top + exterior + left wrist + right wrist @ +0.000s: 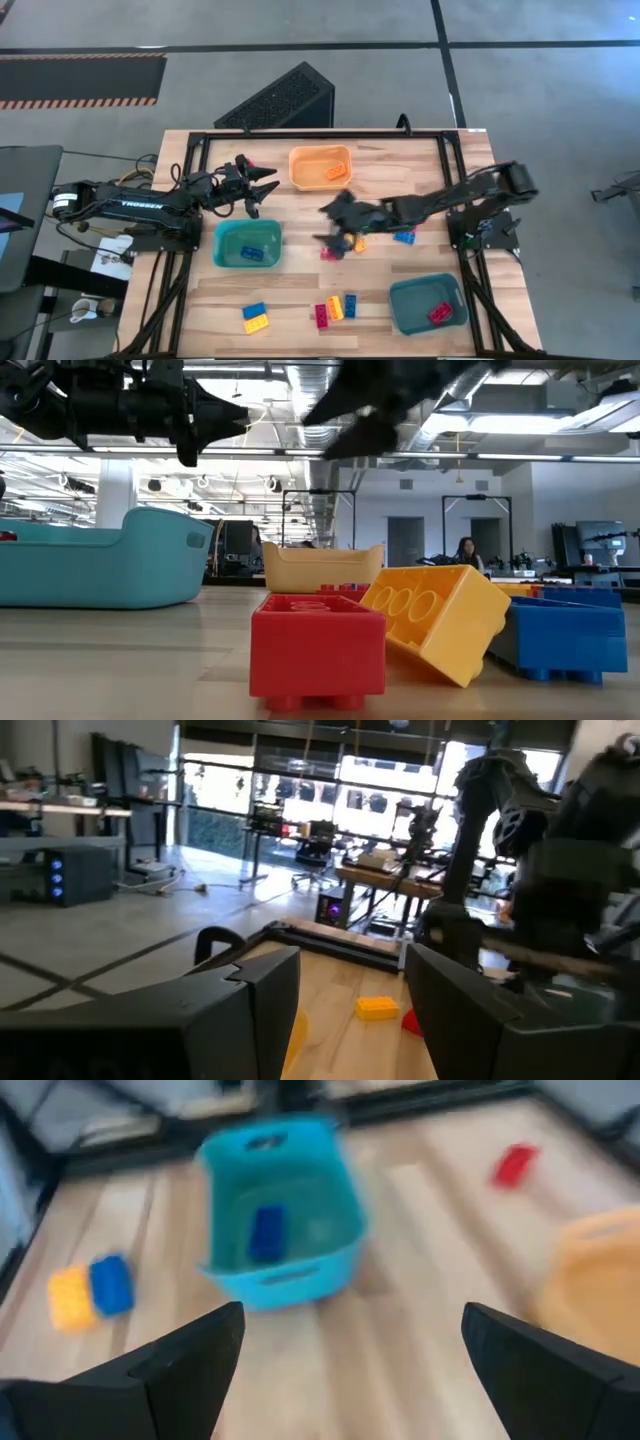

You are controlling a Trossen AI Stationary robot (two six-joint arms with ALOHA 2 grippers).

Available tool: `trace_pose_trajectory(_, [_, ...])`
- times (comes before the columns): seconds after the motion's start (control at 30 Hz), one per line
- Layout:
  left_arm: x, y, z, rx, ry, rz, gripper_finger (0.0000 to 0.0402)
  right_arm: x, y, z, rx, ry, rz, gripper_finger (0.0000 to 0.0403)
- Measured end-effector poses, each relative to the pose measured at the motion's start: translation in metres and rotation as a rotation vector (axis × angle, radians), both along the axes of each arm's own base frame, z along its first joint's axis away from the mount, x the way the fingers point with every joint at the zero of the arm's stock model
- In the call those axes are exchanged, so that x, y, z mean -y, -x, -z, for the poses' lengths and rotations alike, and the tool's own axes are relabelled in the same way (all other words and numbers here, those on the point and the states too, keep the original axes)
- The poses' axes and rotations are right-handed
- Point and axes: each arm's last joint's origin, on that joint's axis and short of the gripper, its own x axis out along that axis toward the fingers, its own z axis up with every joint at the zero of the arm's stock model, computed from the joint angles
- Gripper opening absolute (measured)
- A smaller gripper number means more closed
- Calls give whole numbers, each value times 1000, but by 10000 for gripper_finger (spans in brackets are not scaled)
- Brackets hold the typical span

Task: Sort & place blocks by color
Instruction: Put the red game piece into the blue bin

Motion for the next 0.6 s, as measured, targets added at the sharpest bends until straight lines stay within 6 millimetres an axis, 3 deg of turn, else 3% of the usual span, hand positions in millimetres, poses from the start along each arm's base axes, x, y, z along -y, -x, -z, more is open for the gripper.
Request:
trace_pose_trajectory(0.33, [-8, -1, 6, -108, 44, -189, 171, 1, 97, -11, 278, -36, -6, 398])
trace_pose_trajectory(0.47, [-21, -9, -9, -269, 98, -255, 188, -1, 118, -21, 345, -24, -30, 395])
trace_pose_trajectory(0.6, [-43, -14, -31, -507, 139, -445, 221, -5, 127, -22, 361, 5, -61, 393])
